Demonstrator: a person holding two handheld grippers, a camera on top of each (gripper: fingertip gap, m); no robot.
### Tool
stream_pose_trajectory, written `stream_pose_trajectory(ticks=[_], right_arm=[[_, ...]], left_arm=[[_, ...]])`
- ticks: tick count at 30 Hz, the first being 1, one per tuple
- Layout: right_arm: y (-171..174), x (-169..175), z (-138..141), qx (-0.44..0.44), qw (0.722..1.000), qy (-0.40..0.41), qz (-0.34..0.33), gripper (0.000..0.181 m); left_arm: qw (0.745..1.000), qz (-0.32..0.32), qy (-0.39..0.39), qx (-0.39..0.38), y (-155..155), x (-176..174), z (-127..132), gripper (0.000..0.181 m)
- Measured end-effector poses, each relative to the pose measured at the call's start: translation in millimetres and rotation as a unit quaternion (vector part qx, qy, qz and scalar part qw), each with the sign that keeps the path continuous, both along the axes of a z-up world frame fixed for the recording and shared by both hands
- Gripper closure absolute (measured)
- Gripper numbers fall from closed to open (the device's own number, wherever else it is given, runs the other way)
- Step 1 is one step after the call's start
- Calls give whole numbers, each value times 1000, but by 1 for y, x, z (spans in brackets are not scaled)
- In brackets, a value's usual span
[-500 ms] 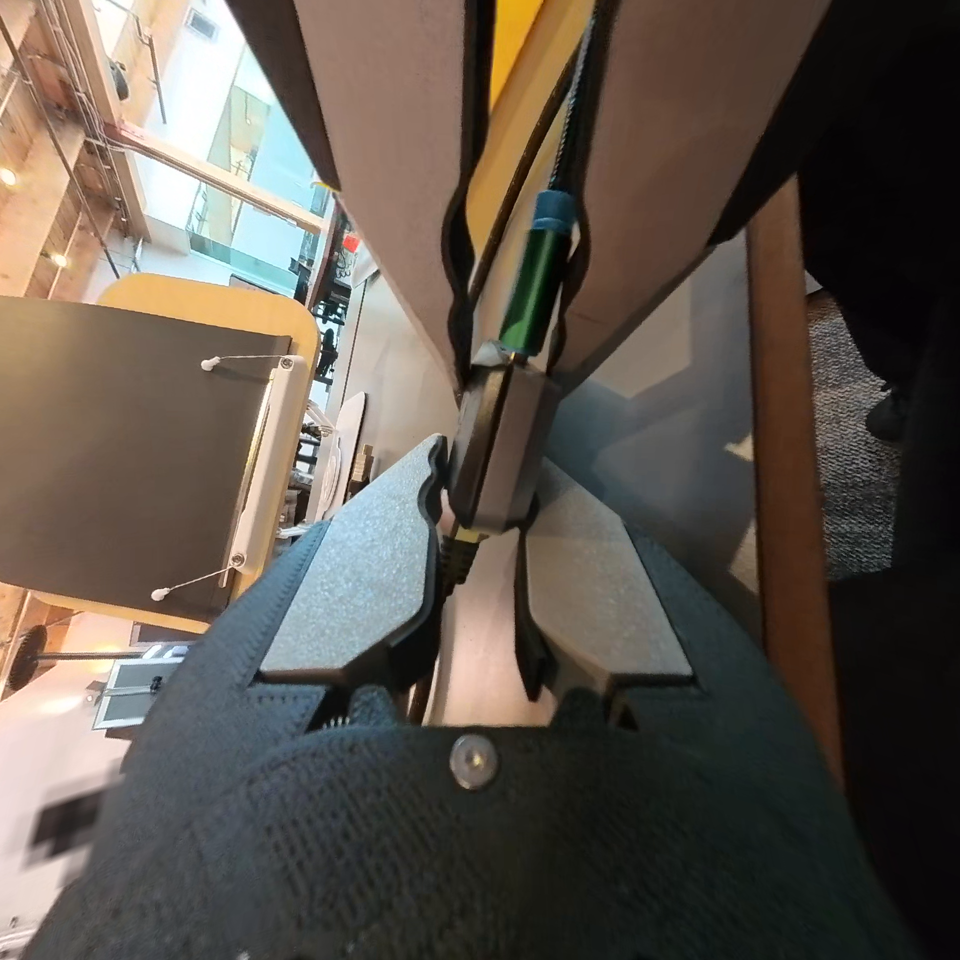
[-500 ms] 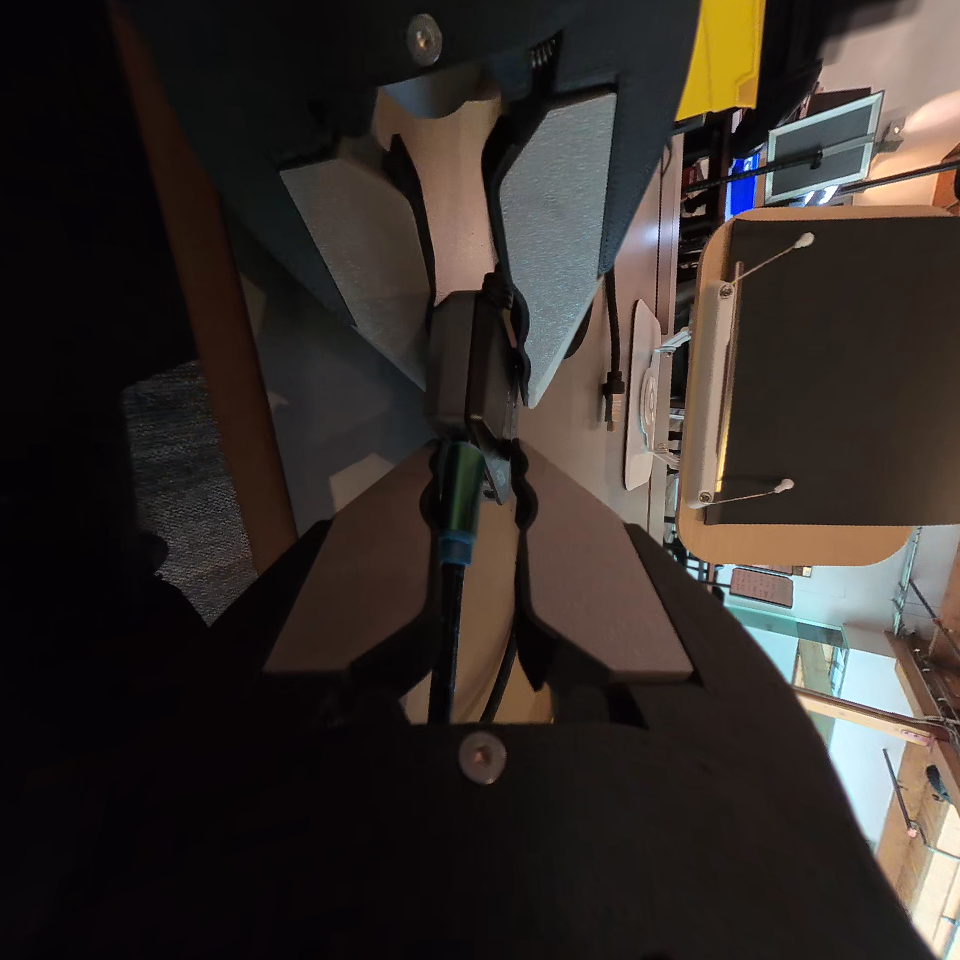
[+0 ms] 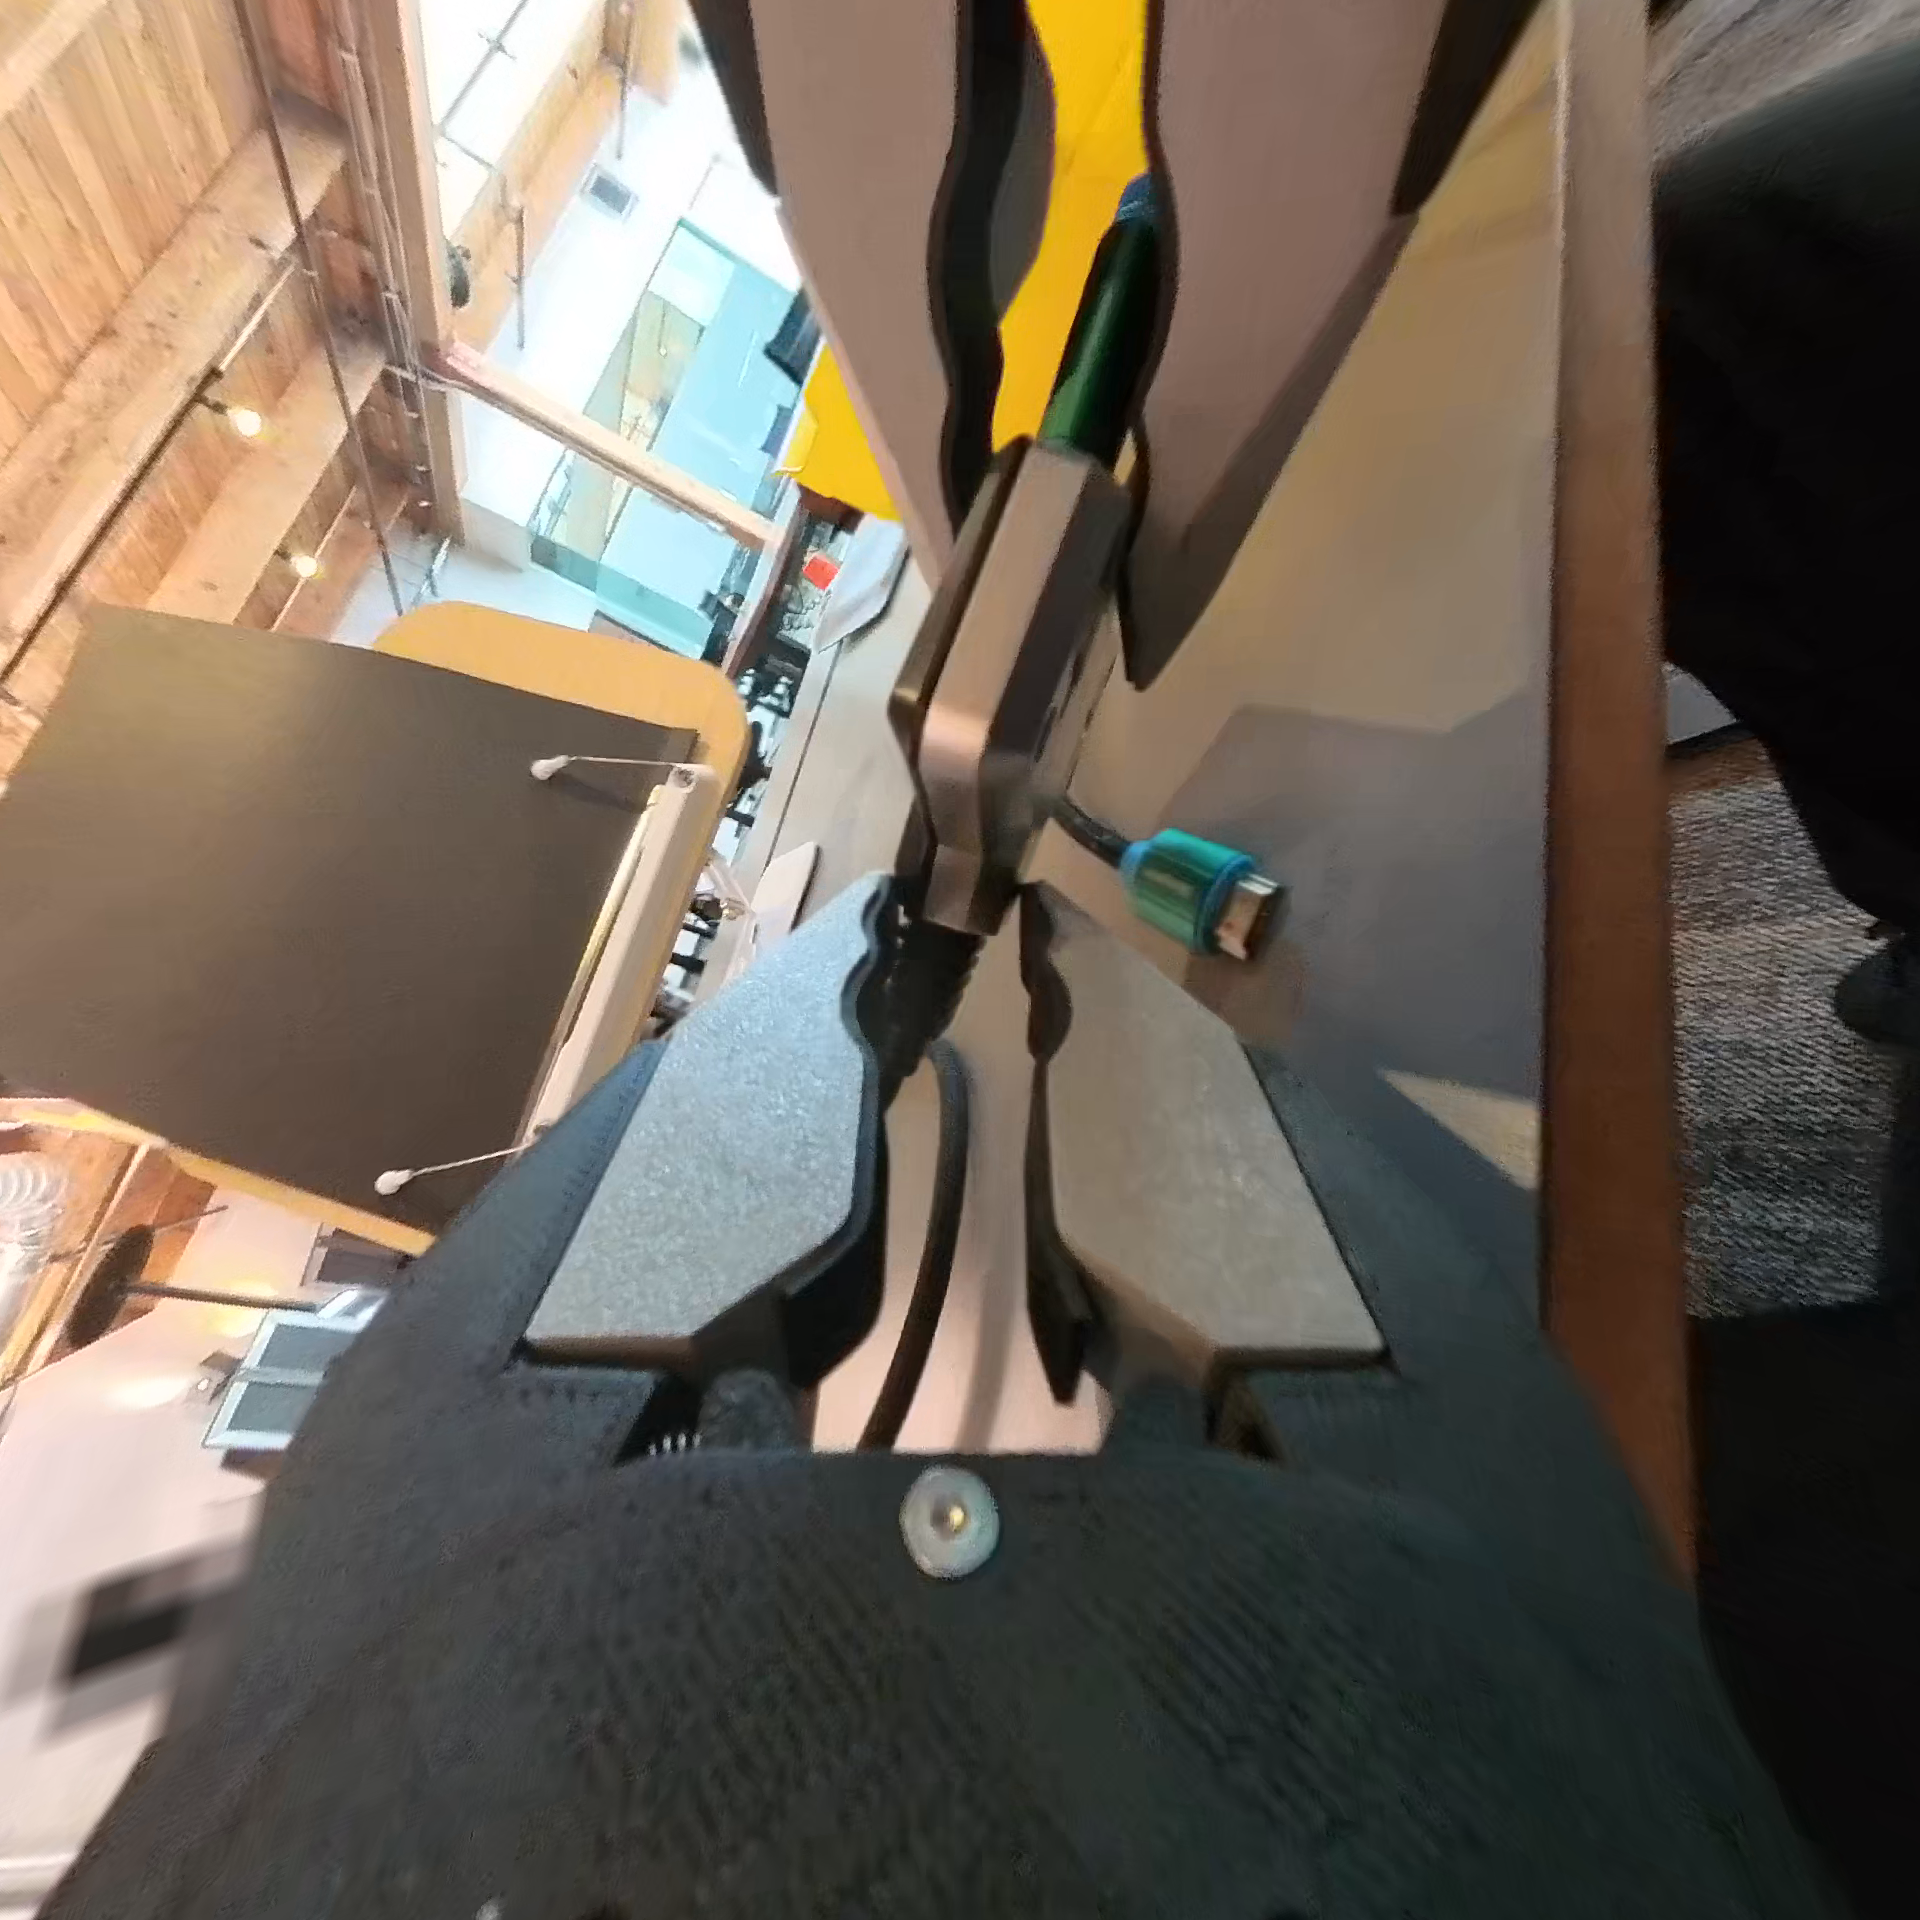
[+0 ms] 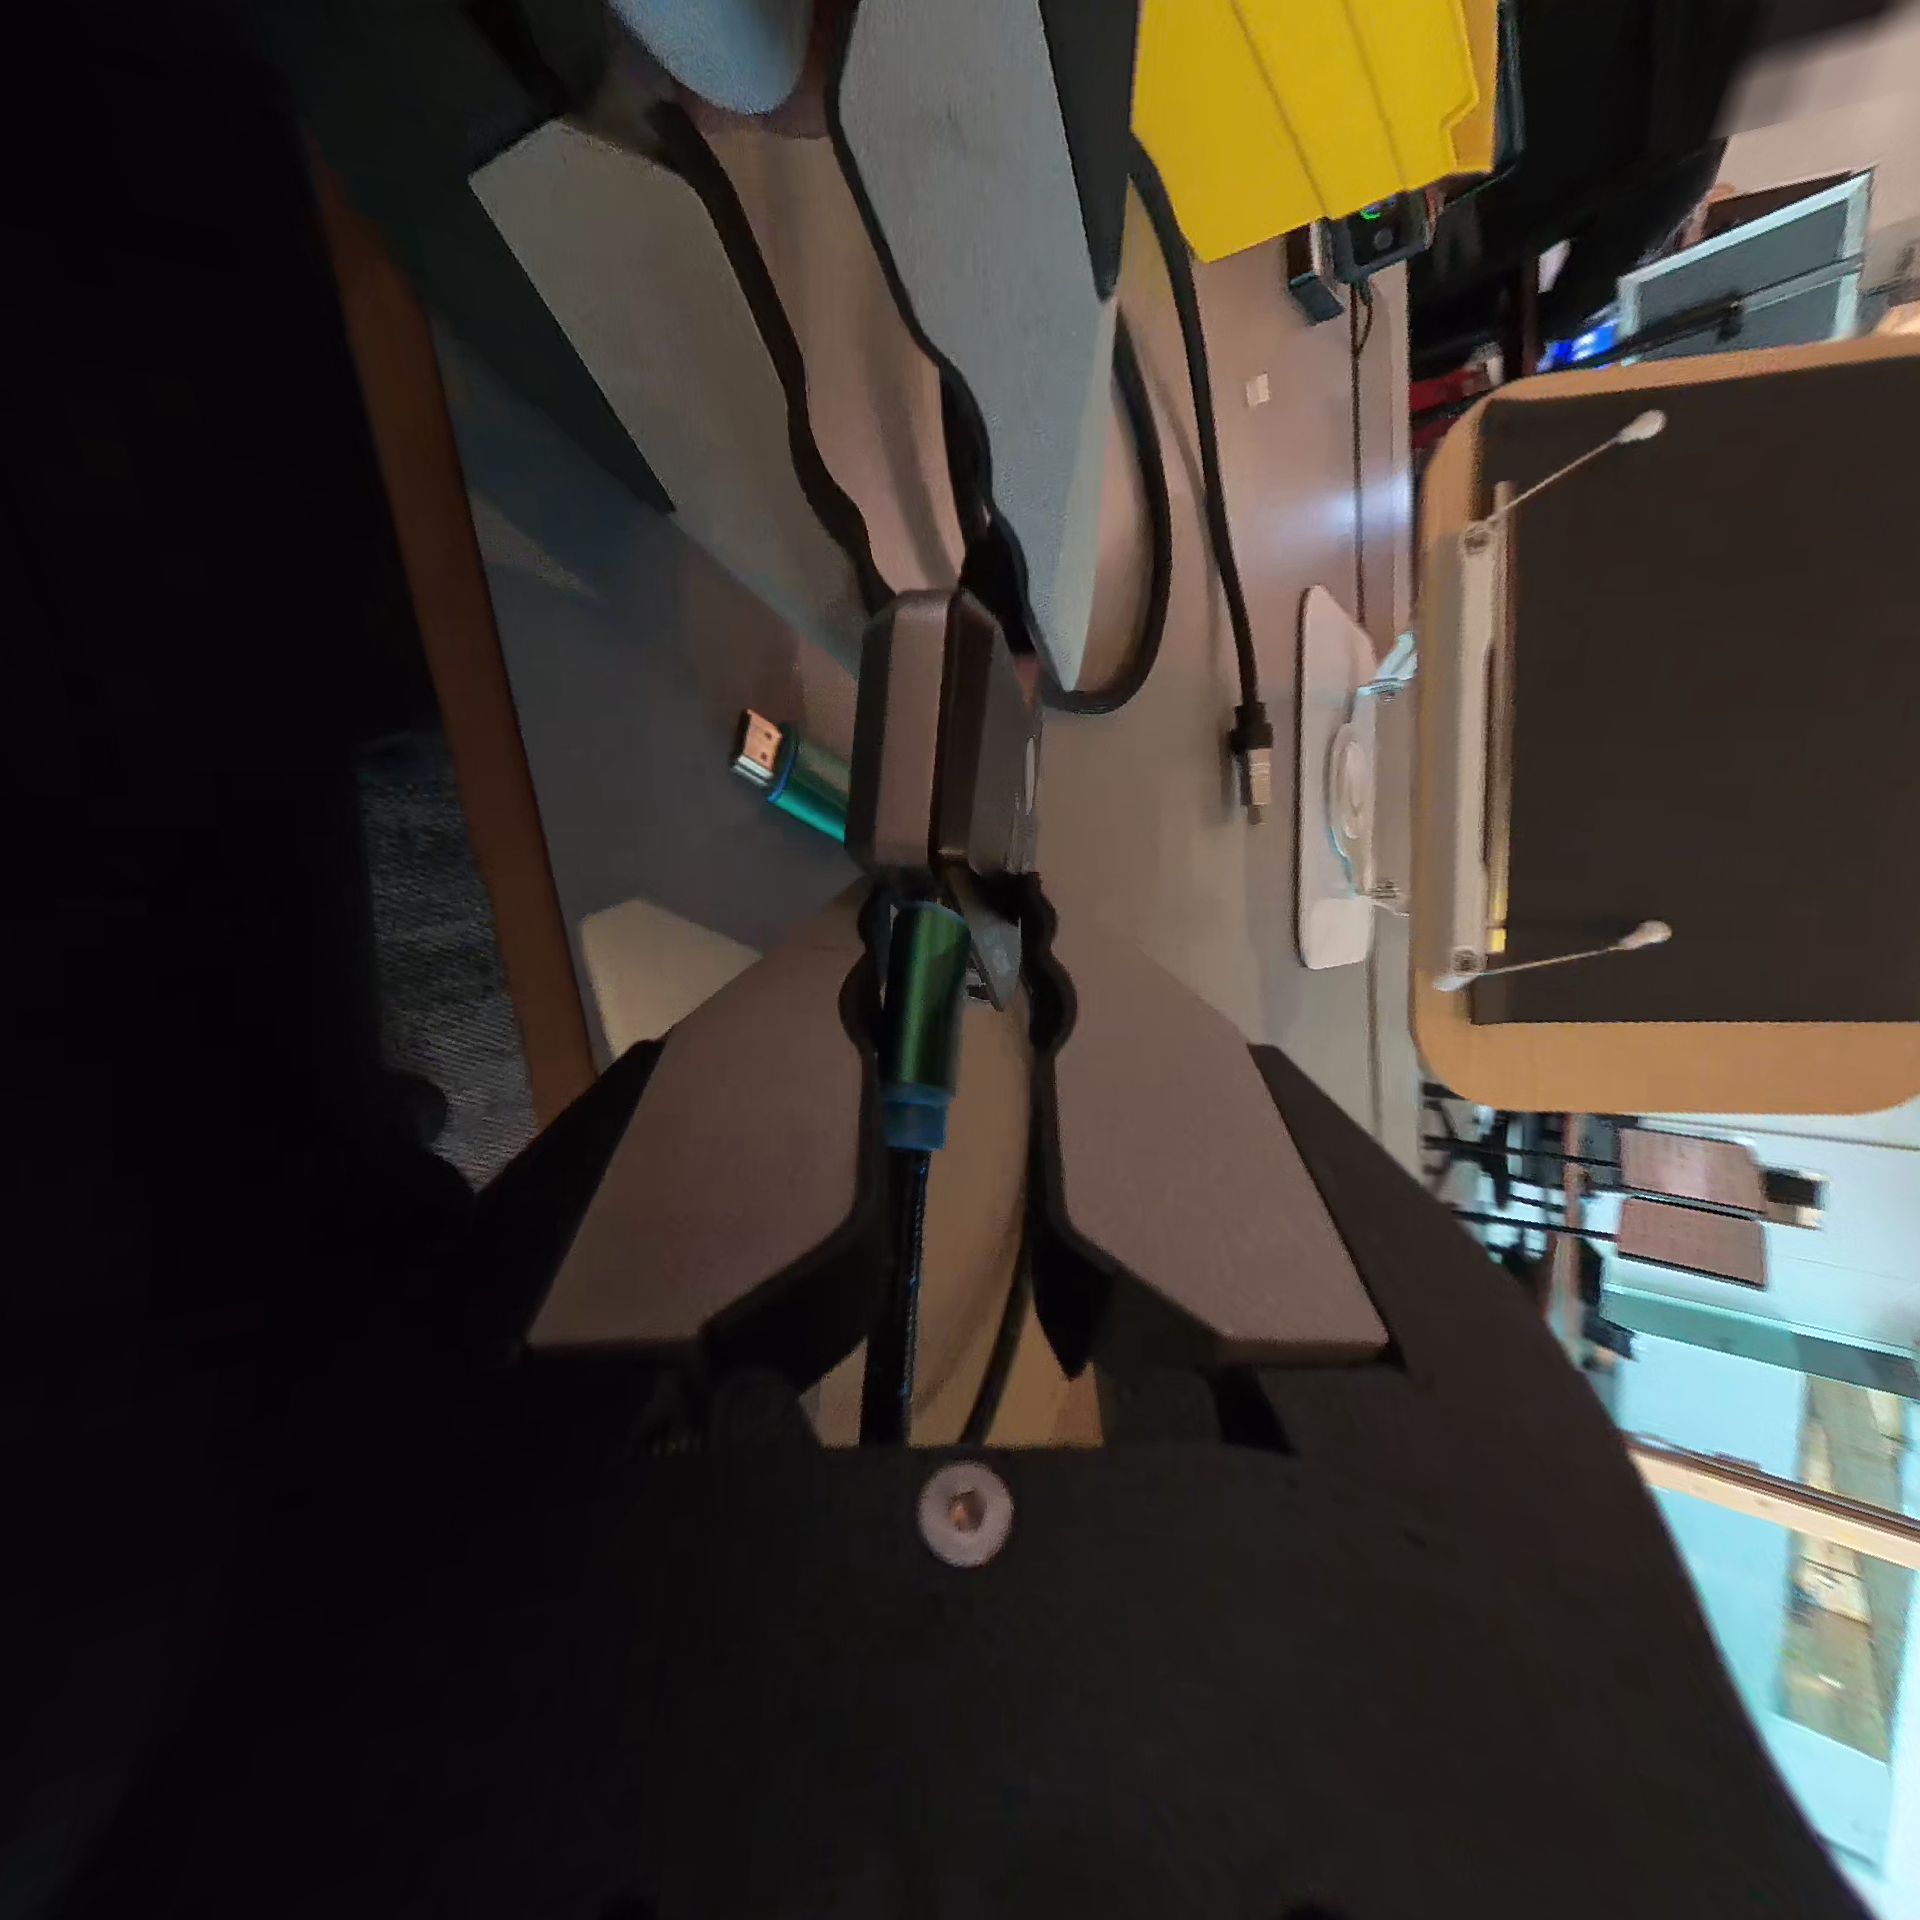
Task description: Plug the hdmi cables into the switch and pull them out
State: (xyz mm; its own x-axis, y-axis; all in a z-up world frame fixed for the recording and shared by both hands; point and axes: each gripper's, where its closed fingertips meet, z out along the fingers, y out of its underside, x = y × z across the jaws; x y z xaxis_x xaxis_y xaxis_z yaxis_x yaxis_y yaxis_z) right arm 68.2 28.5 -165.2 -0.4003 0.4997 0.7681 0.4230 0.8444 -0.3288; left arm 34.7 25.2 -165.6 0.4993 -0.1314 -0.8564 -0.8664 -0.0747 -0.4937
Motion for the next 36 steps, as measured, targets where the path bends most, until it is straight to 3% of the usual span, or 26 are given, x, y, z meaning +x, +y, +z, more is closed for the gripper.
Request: stream_pose_trajectory(ticks=[1,7,11,16,24,31,36], right_arm=[[-1,1,-1,-12,1000,-5,0,158],[-5,-2,-13,-14,1000,-16,0,151],[-1,-11,-12,76,997,21,-11,155],[2,-19,-23,142,990,22,-19,151],[11,-21,-4,87,994,60,-41,162],[57,-4,40,5,984,122,-129,162],[98,18,120,-114,946,240,-187,163]], left_arm=[[1000,-4,1,-6,-1,2,-1,160],[999,-15,14,-25,-2,5,-8,162],[999,8,17,-27,0,-4,-9,161],[999,-10,26,-39,-2,3,-14,162],[1000,6,14,18,1,-1,3,159],[978,-38,-143,148,-26,-5,64,170],[973,-15,-171,153,-24,-17,67,181]])
